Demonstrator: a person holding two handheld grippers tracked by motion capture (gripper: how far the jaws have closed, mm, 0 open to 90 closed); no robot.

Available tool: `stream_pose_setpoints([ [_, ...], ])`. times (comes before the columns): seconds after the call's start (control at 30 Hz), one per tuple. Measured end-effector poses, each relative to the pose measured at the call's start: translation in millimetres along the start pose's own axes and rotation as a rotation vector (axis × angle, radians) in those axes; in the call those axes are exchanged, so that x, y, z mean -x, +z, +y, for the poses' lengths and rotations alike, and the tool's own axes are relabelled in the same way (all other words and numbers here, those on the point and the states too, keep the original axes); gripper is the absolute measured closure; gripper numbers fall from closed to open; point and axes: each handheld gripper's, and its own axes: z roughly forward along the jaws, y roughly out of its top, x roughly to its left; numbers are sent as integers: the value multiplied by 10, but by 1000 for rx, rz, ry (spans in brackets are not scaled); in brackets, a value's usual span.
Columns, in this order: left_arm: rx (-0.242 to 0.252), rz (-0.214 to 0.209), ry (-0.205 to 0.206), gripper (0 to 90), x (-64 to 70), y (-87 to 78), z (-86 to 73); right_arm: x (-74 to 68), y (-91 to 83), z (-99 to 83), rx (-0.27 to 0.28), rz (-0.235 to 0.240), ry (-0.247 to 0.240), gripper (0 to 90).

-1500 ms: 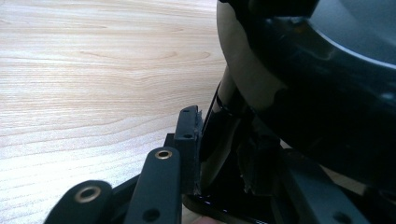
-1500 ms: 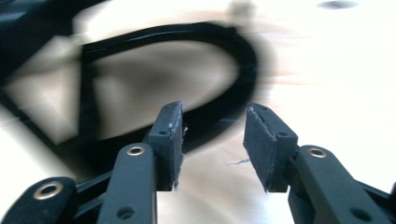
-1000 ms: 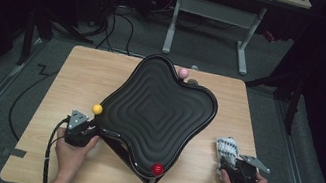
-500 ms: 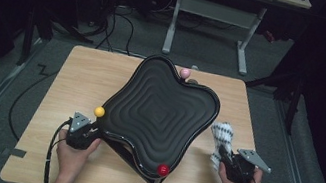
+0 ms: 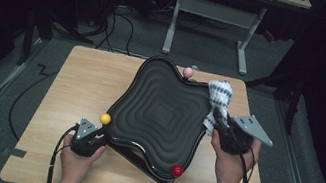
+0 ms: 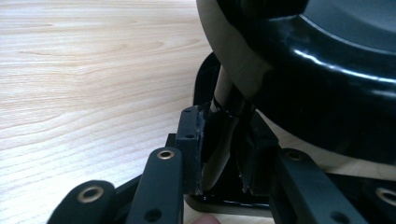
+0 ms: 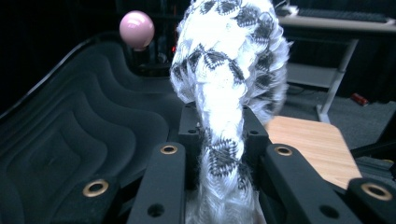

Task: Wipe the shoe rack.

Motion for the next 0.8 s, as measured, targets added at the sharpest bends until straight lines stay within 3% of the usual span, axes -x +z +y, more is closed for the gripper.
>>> stream_pose_setpoints([
  [0.13, -4, -14, 19, 725, 41, -11, -13, -43, 221, 63, -34, -34, -36, 707],
  [0.23, -4, -25, 30, 727, 65, -16, -21, -38, 361, 80, -66, -30, -51, 637],
  [0.3, -6, -26, 33, 728, 77, -17, -24, -56, 413, 78, -63, -37, -68, 659],
  [0.37, -7, -27, 35, 728, 90, -18, -25, -111, 449, 73, -66, -37, -112, 730],
  [0.5, -15, -36, 52, 730, 127, -20, -26, -299, 550, 40, -102, 75, -243, 755],
  [0.57, -17, -39, 61, 731, 145, -22, -27, -365, 586, 33, -104, 68, -309, 755],
  [0.63, -19, -40, 68, 733, 154, -23, -29, -316, 627, 65, -101, 57, -282, 754],
  [0.73, -17, -42, 68, 733, 154, -22, -32, -168, 664, 137, -74, -16, -203, 749],
  [0.8, -17, -42, 69, 734, 153, -22, -32, -104, 675, 174, -63, -36, -160, 745],
])
